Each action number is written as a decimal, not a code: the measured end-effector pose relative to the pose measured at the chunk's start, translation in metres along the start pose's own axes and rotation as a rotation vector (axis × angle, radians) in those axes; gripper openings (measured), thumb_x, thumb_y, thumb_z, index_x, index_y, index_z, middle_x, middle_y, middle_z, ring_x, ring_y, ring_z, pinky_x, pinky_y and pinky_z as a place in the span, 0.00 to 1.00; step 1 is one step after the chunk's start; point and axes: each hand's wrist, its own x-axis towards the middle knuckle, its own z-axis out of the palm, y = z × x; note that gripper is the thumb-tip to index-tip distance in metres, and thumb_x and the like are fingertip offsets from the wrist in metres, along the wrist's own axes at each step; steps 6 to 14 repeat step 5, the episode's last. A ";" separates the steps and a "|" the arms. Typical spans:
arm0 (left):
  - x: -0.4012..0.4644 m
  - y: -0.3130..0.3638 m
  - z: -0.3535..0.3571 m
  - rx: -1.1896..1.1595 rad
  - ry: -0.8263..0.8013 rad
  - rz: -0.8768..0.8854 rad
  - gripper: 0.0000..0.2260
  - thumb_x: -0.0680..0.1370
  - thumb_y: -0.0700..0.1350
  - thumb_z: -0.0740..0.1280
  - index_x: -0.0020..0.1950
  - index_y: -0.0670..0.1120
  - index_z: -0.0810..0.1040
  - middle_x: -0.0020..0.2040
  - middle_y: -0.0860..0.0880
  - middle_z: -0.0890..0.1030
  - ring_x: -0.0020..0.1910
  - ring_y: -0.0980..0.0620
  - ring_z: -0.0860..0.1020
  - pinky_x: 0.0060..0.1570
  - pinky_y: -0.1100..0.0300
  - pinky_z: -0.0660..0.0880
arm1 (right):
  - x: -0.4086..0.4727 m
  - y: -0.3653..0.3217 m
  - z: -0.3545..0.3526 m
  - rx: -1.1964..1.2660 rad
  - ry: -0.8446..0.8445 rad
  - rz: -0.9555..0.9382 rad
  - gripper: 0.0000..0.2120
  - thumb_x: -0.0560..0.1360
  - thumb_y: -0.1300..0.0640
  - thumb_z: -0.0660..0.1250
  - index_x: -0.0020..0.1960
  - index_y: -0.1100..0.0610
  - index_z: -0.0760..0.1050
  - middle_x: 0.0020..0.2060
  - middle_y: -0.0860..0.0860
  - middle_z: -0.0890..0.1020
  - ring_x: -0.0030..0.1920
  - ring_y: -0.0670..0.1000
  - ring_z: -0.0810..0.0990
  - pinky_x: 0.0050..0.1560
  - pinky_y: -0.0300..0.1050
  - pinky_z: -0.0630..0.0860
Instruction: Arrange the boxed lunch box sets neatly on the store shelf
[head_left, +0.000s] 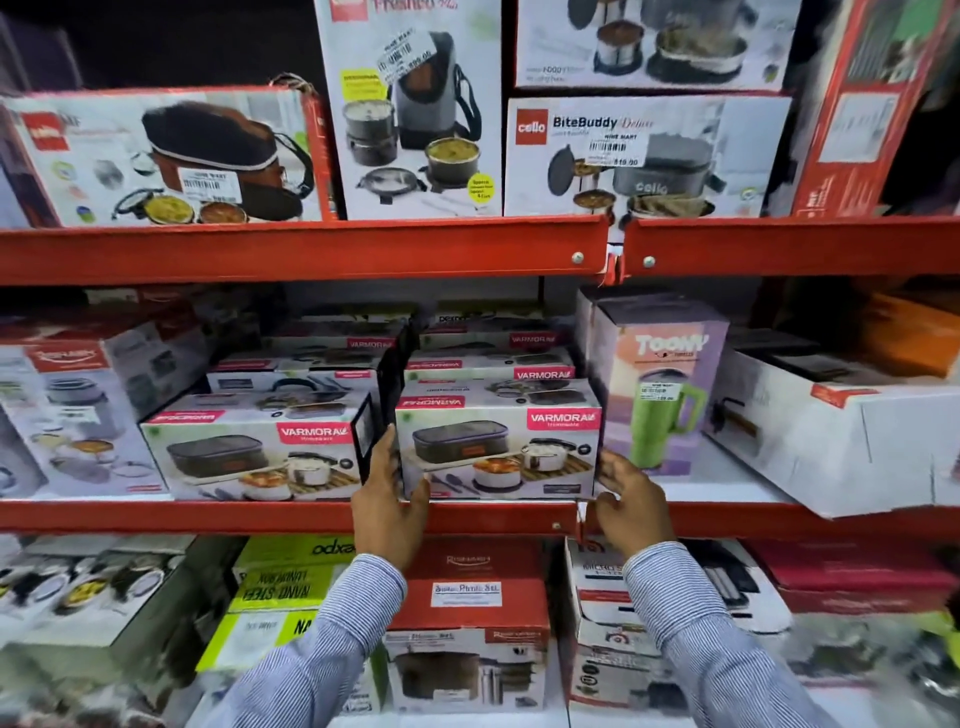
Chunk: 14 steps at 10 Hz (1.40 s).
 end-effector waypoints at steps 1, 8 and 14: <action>-0.002 -0.003 -0.002 0.007 0.009 0.022 0.30 0.76 0.43 0.70 0.76 0.46 0.64 0.58 0.41 0.85 0.49 0.45 0.85 0.45 0.63 0.75 | -0.004 -0.001 0.000 -0.008 0.005 0.003 0.28 0.69 0.75 0.61 0.68 0.60 0.71 0.61 0.57 0.81 0.62 0.54 0.80 0.63 0.45 0.73; -0.006 -0.008 -0.011 0.009 0.034 0.054 0.28 0.76 0.48 0.69 0.75 0.51 0.66 0.59 0.45 0.85 0.48 0.47 0.85 0.52 0.54 0.80 | -0.019 -0.006 0.001 0.009 0.055 -0.001 0.24 0.71 0.68 0.67 0.67 0.57 0.72 0.60 0.55 0.82 0.61 0.52 0.80 0.58 0.40 0.72; -0.006 -0.008 -0.011 0.009 0.034 0.054 0.28 0.76 0.48 0.69 0.75 0.51 0.66 0.59 0.45 0.85 0.48 0.47 0.85 0.52 0.54 0.80 | -0.019 -0.006 0.001 0.009 0.055 -0.001 0.24 0.71 0.68 0.67 0.67 0.57 0.72 0.60 0.55 0.82 0.61 0.52 0.80 0.58 0.40 0.72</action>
